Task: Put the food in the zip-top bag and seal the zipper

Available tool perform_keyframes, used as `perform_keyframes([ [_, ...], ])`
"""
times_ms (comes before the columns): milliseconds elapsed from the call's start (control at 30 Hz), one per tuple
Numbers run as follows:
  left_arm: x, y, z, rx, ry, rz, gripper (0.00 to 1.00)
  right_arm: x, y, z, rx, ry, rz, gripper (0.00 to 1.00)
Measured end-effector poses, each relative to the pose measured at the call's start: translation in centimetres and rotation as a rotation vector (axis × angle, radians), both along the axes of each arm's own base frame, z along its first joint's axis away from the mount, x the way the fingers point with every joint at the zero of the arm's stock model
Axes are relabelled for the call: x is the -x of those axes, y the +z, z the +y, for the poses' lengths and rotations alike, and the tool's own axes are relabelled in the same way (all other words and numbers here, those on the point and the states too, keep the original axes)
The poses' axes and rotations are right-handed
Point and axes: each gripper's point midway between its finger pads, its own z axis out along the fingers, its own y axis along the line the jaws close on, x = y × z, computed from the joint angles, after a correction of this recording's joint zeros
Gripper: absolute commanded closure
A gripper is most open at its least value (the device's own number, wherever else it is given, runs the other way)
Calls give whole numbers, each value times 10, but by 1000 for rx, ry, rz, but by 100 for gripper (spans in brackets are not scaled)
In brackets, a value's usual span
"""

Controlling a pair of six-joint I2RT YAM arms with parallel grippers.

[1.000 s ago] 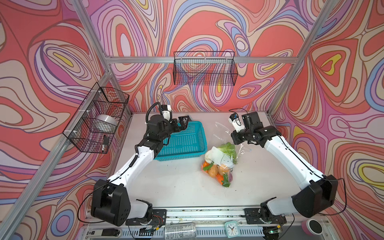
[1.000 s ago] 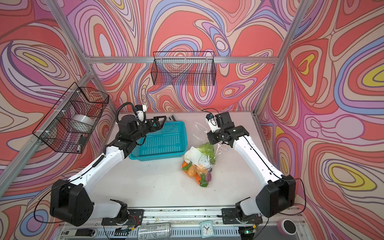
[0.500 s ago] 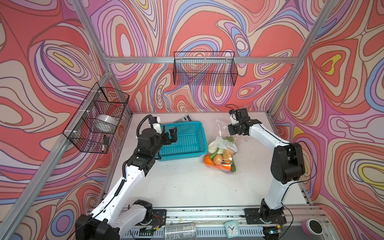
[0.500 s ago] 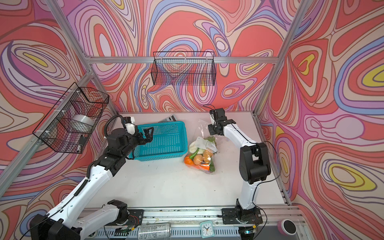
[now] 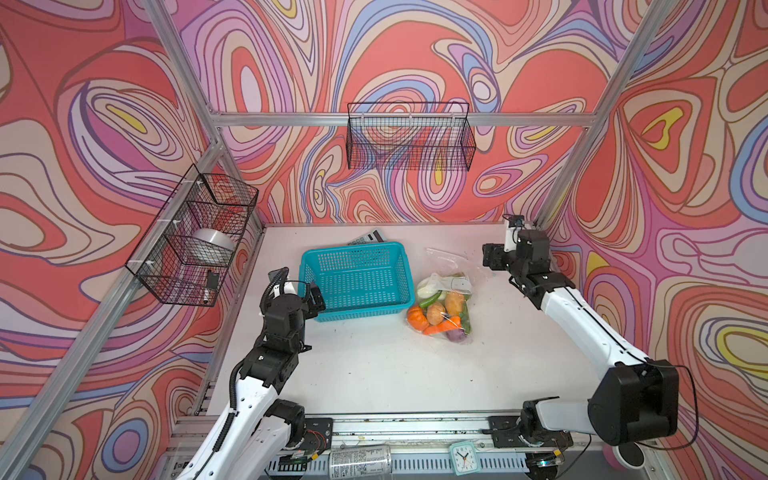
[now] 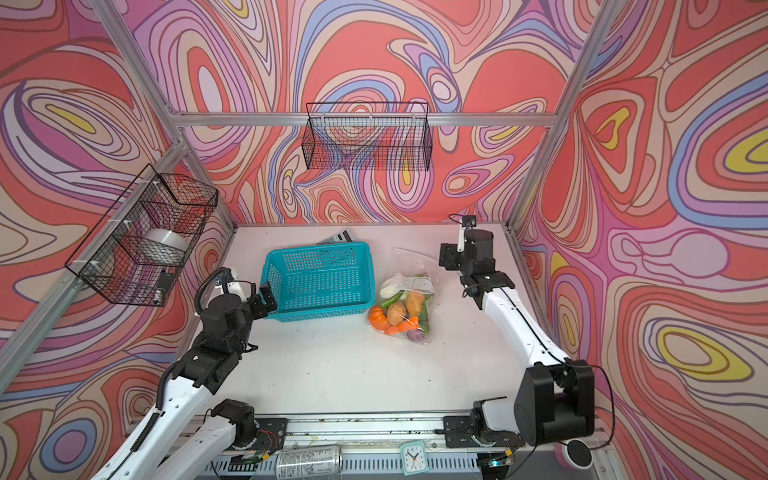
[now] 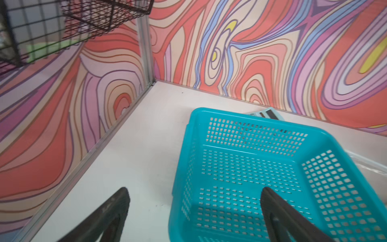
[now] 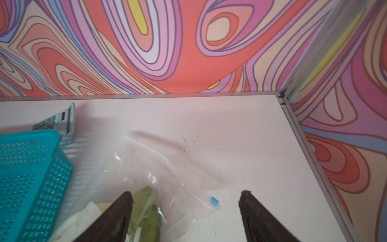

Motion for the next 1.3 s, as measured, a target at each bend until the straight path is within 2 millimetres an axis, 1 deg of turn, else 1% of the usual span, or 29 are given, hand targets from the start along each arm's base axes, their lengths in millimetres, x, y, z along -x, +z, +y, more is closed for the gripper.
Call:
perform_keyframes([
  [133,10,-32,20,-48,105,38,0,30,-64,-21,17,-75,28,15],
  [200,15,-43,27,-67,143,50,0,41,-89,-29,25,-105,39,15],
  [267,18,-46,32,-77,171,44,0,48,-104,-37,32,-132,31,15],
  [367,21,-39,38,-81,209,11,0,45,-108,-43,33,-156,-15,15],
  [500,23,-30,45,-84,254,-27,0,30,-107,-44,27,-160,-97,16],
  [567,23,-29,48,-89,270,-34,0,25,-109,-44,30,-158,-128,16],
  [633,25,-28,51,-99,292,-36,0,20,-117,-44,35,-156,-150,16],
  [767,30,-34,62,-118,343,-32,0,12,-130,-44,43,-157,-160,16],
  [933,34,-57,82,-111,407,-21,0,6,-140,-45,45,-158,-181,15],
  [1033,27,-72,83,-104,386,-8,0,4,-136,-45,46,-158,-195,15],
  [1200,-6,-93,66,-130,261,34,0,-5,-127,-45,45,-162,-216,15],
  [1233,-11,-96,64,-133,252,37,0,-5,-127,-45,45,-162,-215,15],
  [1300,-21,-95,66,-143,257,23,0,-5,-128,-45,46,-162,-213,15],
])
